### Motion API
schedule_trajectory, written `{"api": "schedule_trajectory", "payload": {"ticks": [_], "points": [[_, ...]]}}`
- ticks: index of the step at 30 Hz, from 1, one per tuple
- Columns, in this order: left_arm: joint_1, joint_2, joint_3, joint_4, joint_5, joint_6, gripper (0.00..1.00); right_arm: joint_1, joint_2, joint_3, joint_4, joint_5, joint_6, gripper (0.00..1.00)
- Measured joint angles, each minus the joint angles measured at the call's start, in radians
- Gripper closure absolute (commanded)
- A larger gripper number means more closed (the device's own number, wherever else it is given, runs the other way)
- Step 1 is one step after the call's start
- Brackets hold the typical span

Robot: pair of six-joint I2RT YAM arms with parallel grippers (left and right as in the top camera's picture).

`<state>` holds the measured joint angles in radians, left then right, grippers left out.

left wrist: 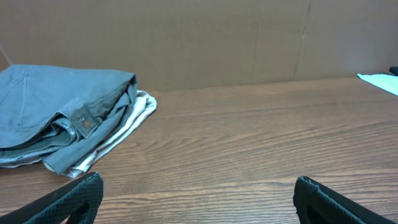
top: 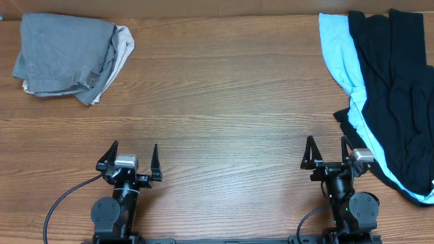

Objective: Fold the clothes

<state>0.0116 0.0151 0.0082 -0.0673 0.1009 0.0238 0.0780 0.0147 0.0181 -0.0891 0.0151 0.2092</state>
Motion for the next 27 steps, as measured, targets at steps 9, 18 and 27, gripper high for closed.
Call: {"api": "schedule_trajectory", "payload": {"ticks": [9,18,27], "points": [[0.000,0.000,0.000,0.000,-0.003,0.001,0.00,0.000,0.000,0.000,0.000,0.000,0.000,0.00],[0.000,0.000,0.000,-0.004,-0.039,0.005,0.00,0.000,0.000,0.000,0.000,0.000,0.000,0.00],[0.000,0.000,0.000,-0.004,-0.045,0.005,0.00,0.000,0.000,0.000,0.000,0.000,0.000,0.00]]}}
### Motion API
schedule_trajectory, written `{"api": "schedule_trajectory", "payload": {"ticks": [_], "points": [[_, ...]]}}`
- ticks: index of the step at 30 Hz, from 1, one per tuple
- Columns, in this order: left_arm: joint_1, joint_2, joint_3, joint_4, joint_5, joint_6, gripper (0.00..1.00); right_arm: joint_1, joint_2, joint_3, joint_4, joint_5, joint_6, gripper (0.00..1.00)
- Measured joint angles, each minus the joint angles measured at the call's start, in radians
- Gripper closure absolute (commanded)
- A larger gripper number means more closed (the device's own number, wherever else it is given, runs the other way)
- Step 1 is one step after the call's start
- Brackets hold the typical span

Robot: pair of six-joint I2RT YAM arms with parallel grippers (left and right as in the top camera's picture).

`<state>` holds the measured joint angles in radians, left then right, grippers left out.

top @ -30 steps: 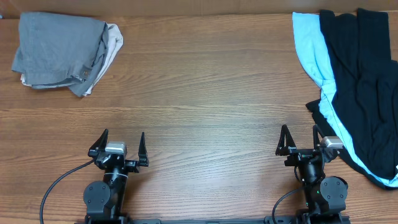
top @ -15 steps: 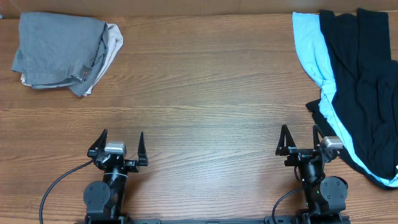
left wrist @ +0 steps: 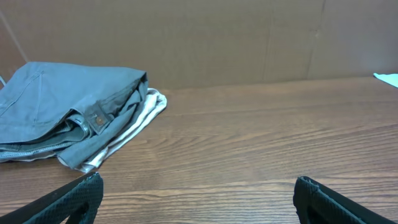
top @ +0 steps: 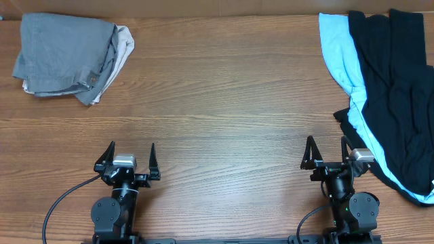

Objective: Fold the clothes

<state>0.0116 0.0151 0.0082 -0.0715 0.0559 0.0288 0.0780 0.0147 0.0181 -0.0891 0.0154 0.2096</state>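
Note:
A folded stack with grey trousers [top: 62, 54] on top of a cream garment [top: 123, 47] lies at the far left corner; the left wrist view shows the trousers [left wrist: 68, 115] far ahead. A heap of unfolded clothes, a black garment [top: 400, 88] over a light blue one [top: 340, 51], lies along the right edge. My left gripper [top: 129, 154] stands open near the front edge, nothing between its fingertips [left wrist: 81, 196]. My right gripper [top: 327, 150] stands open at the front right, just left of the heap.
The wooden table [top: 224, 102] spreads between the two heaps. A brown cardboard wall [left wrist: 217, 37] stands behind the far edge. A black cable [top: 61, 203] runs from the left arm's base.
My left gripper has turned slightly to the left, so the grey trousers sit further right in its wrist view. The right arm and the clothes have not moved.

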Motion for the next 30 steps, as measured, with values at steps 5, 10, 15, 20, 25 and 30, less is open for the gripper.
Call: {"api": "schedule_trajectory", "payload": {"ticks": [5,10,15,20,25,30], "points": [[0.000,0.000,0.000,0.000,-0.001,0.000,0.00,0.000,0.000,0.000,0.000,0.000,-0.001,0.00],[0.000,0.000,0.000,0.000,-0.001,0.000,0.00,0.000,0.000,0.000,0.003,0.000,0.000,0.00],[0.000,0.000,0.000,0.002,0.001,0.000,0.00,0.000,0.000,0.000,0.049,-0.008,0.000,0.00],[0.000,0.000,0.000,0.035,0.040,0.000,0.00,0.000,0.000,0.000,0.058,-0.039,0.000,0.00],[0.000,0.001,0.018,0.037,0.069,0.000,0.00,0.000,0.000,0.002,0.050,-0.088,0.000,0.00],[0.000,0.067,0.127,0.015,0.083,0.003,0.00,0.000,0.000,0.042,0.013,-0.114,0.000,0.00]]}}
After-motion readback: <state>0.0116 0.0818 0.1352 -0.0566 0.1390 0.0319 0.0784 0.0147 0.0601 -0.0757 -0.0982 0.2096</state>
